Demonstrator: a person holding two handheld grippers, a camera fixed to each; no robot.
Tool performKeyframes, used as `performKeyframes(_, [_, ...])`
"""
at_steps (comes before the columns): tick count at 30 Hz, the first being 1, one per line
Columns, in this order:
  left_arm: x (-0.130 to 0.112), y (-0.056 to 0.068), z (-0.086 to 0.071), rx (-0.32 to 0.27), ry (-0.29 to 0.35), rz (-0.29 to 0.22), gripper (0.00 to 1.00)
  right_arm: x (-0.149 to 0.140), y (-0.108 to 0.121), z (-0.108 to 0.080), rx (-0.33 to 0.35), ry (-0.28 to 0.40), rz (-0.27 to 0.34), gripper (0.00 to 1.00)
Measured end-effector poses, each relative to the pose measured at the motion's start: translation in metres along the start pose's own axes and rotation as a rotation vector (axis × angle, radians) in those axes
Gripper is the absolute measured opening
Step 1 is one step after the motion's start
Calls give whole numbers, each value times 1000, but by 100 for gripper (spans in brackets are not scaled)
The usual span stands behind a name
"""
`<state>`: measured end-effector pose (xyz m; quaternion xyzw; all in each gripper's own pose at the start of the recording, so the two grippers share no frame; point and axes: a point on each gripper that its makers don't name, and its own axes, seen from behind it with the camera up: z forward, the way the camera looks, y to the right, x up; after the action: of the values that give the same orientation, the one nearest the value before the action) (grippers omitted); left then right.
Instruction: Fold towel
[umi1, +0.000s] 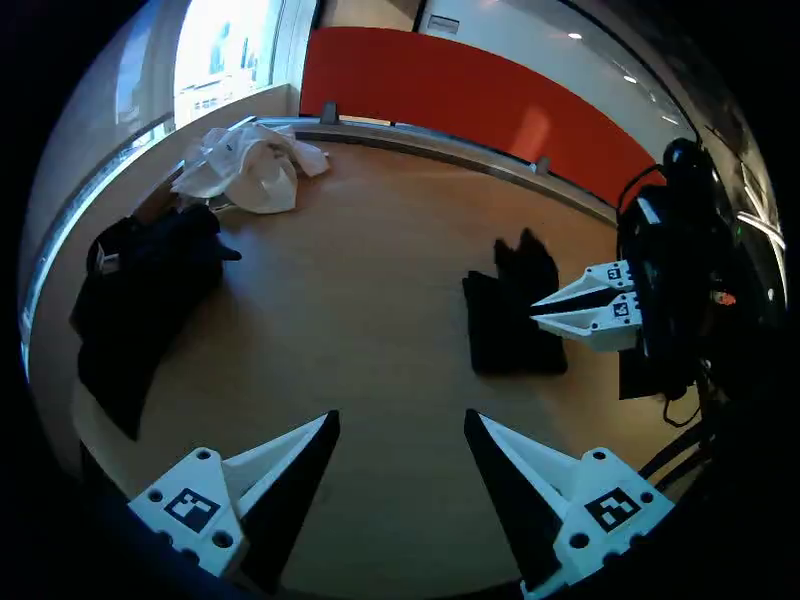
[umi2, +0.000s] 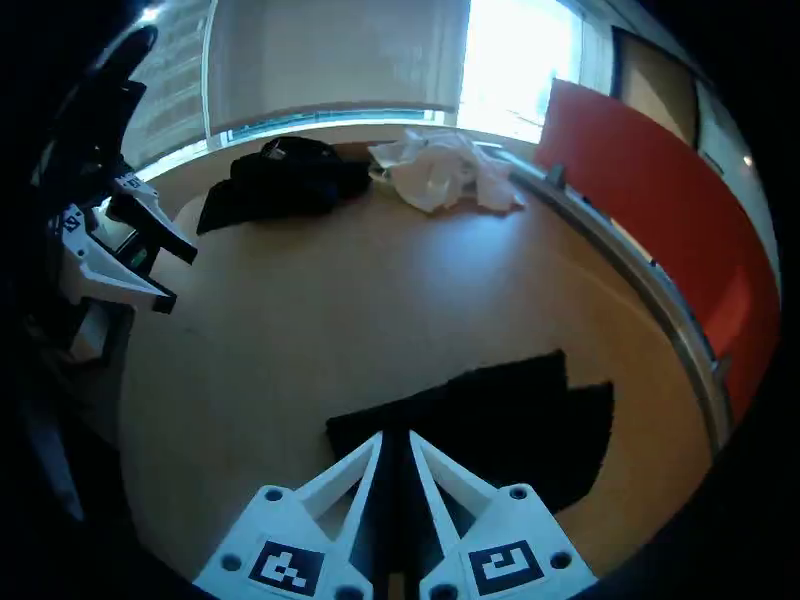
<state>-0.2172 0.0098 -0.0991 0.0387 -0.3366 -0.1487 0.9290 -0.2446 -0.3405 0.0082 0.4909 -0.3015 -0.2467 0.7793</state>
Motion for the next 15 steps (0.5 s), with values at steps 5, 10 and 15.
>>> performKeyframes(5, [-5, -4, -1, 5, -5, 1, 92, -7, -8, 14, 22, -30, 7, 4])
performKeyframes(10, [-5, -5, 0, 1, -6, -3, 92, -9, -8, 13, 17, -39, 6, 9])
performKeyframes(15, [-3, -6, 2, -2, -7, -3, 92, -9, -7, 6, 15, -36, 22, 39])
